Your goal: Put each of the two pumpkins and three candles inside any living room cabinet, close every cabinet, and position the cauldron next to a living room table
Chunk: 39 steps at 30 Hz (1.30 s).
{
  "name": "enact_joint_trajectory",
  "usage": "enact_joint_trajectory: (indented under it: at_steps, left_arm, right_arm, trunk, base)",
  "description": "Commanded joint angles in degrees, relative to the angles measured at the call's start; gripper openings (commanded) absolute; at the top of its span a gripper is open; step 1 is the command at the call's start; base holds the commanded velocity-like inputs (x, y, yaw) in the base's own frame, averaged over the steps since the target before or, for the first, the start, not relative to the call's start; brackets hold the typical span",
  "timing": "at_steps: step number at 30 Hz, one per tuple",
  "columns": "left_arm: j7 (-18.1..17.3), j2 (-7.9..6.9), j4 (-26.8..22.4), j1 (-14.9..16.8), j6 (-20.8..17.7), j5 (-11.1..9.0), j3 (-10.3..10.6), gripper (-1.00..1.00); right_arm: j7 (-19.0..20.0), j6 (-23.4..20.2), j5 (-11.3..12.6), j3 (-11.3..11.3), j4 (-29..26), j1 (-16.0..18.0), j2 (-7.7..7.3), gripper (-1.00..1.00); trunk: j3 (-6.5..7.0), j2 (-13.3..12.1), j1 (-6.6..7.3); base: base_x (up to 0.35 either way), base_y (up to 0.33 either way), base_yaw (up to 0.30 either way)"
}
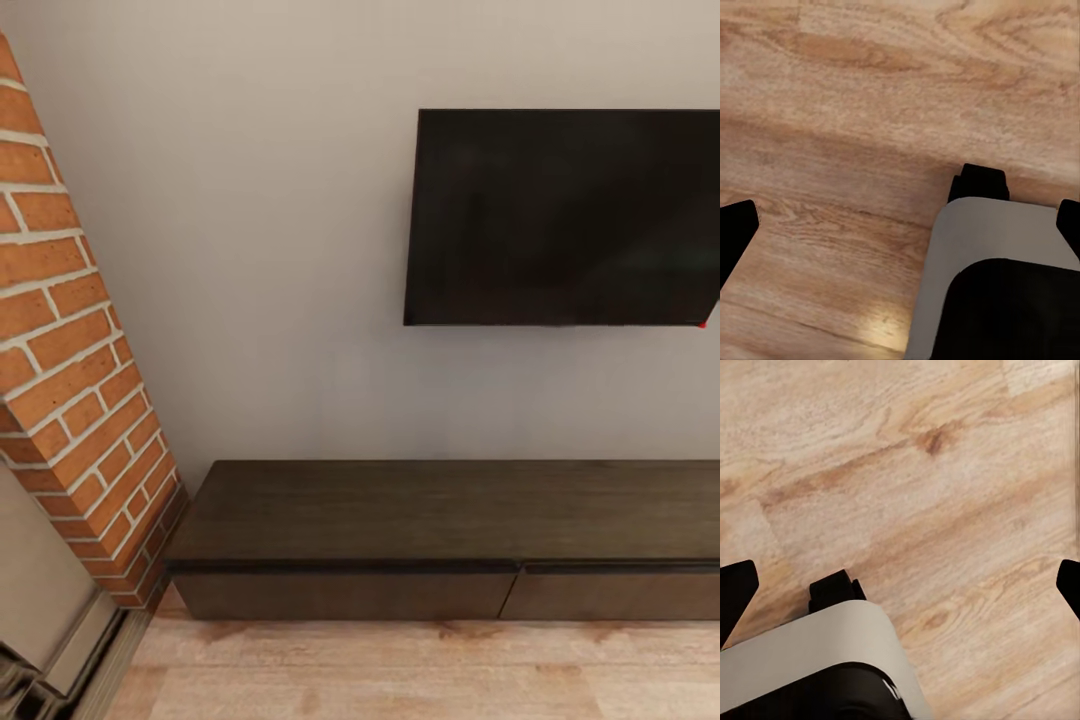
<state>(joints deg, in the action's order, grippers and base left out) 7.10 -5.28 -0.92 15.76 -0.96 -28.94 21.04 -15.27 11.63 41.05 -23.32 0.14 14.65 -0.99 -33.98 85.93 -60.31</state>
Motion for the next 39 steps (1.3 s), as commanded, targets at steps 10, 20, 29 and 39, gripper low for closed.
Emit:
enact_joint_trajectory:
  at_steps: [10, 20, 29, 39]
  left_arm:
    - [0.2, -0.18, -0.1, -3.5, 2.8, -0.3, 0.5, 1.00]
    - [0.1, 0.42, -0.1, -4.6, 2.8, -0.2, 0.6, 1.00]
    - [0.1, 0.69, -0.1, -4.7, 2.8, -0.2, 0.7, 1.00]
    - [0.4, 0.16, -0.2, -4.7, 2.8, -0.8, 0.5, 1.00]
  right_arm:
    - [0.0, 1.6, 0.5, -0.5, 0.0, -2.6, 0.10, 1.00]
    - [8.9, 1.7, 0.5, -0.4, 0.0, -3.7, 0.10, 1.00]
    - [12.5, 1.6, 0.9, -0.4, 0.1, -3.7, 0.04, 1.00]
    - [12.0, 1.6, 0.5, -0.3, 0.0, -3.7, 0.29, 1.00]
  trunk:
    - [1.75, -4.0, 2.21]
    - [3.55, -8.0, 4.40]
    - [4.45, -10.0, 5.50]
    - [4.45, -10.0, 5.50]
  base:
    - [0.000, 0.000, 0.000]
    - [0.000, 0.000, 0.000]
    - [0.000, 0.000, 0.000]
    - [0.000, 0.000, 0.000]
